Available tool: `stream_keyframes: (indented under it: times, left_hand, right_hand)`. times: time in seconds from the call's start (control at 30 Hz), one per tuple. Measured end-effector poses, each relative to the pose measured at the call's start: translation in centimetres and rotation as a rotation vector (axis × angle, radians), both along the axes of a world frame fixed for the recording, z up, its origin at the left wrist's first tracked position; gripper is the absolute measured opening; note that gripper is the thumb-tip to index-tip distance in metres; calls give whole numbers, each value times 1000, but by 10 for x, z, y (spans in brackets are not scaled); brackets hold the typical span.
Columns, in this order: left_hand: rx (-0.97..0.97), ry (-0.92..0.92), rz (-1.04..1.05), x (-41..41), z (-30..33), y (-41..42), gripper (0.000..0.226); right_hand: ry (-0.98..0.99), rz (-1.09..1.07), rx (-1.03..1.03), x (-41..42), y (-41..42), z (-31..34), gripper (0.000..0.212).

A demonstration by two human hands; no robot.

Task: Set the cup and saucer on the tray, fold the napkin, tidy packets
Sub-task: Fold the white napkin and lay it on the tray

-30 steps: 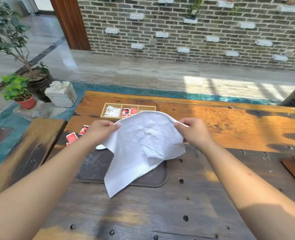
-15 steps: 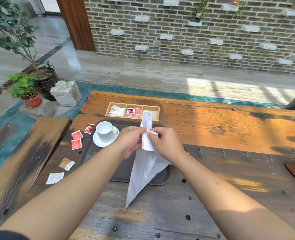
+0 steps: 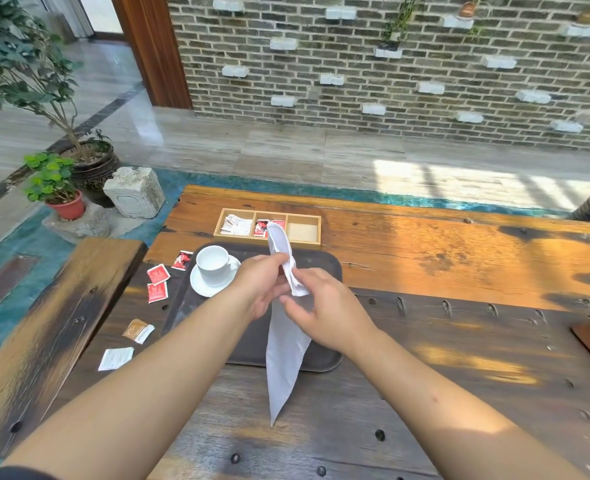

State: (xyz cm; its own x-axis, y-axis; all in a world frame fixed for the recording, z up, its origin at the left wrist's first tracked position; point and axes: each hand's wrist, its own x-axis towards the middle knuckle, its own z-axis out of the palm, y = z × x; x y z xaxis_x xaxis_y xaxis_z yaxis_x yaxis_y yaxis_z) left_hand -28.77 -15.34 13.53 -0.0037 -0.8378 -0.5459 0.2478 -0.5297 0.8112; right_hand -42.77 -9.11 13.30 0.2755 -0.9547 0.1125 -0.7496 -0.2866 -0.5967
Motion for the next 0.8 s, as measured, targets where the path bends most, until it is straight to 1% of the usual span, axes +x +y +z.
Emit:
stream_keyframes:
  times: [0.03, 0.1, 0.13, 0.3, 0.37, 0.4, 0.47, 0.57, 0.6, 0.63, 0.67, 0.7, 0.73, 0.77, 0.8]
  left_hand:
    - [8, 11, -4, 1, 0, 1, 24]
    - [18, 0, -21, 4, 0, 1, 24]
    - [24, -37, -35, 6, 0, 1, 23]
    - [37, -347, 0, 30, -3, -16, 24]
    - [-9, -440, 16, 43, -5, -27, 25]
    - [-65, -468, -5, 51, -6, -32, 29]
    - [-235, -497, -125, 68, -7, -39, 43]
    - [-470, -559, -455, 93, -8, -47, 64]
    - [-520, -627, -558, 97, -8, -49, 73]
    - [-560, -727, -634, 100, -7, -52, 87]
    - [-599, -836, -695, 100, -6, -55, 101]
    - [-633, -914, -751, 98, -3, -59, 110]
    - [-649, -972, -795, 97, -1, -63, 110]
    - [-654, -1016, -833, 95, 1, -68, 97]
    - [-644, -1063, -857, 95, 5, -72, 70]
  right_hand:
    - [30, -2, -15, 1, 1, 0, 53]
    - [47, -31, -67, 2, -1, 0, 38]
    - [34, -53, -91, 3, -2, 0, 33]
    - [-51, -103, -143, 0, -4, 4, 29]
    - [-86, -119, -147, -3, -6, 6, 29]
    - [-102, -128, -151, -5, -7, 7, 29]
    - [-135, -141, -158, -9, -9, 9, 29]
    - [-189, -158, -142, -15, -13, 15, 30]
    - [-200, -157, -134, -17, -15, 17, 31]
    - [-209, -151, -126, -20, -17, 19, 31]
    - [-218, -142, -117, -22, -19, 21, 32]
    - [-228, -134, -107, -24, -21, 23, 32]
    - [-237, -133, -95, -26, -24, 25, 31]
    - [-249, -140, -83, -28, -26, 27, 30]
    - [-264, -154, -74, -31, -30, 28, 27]
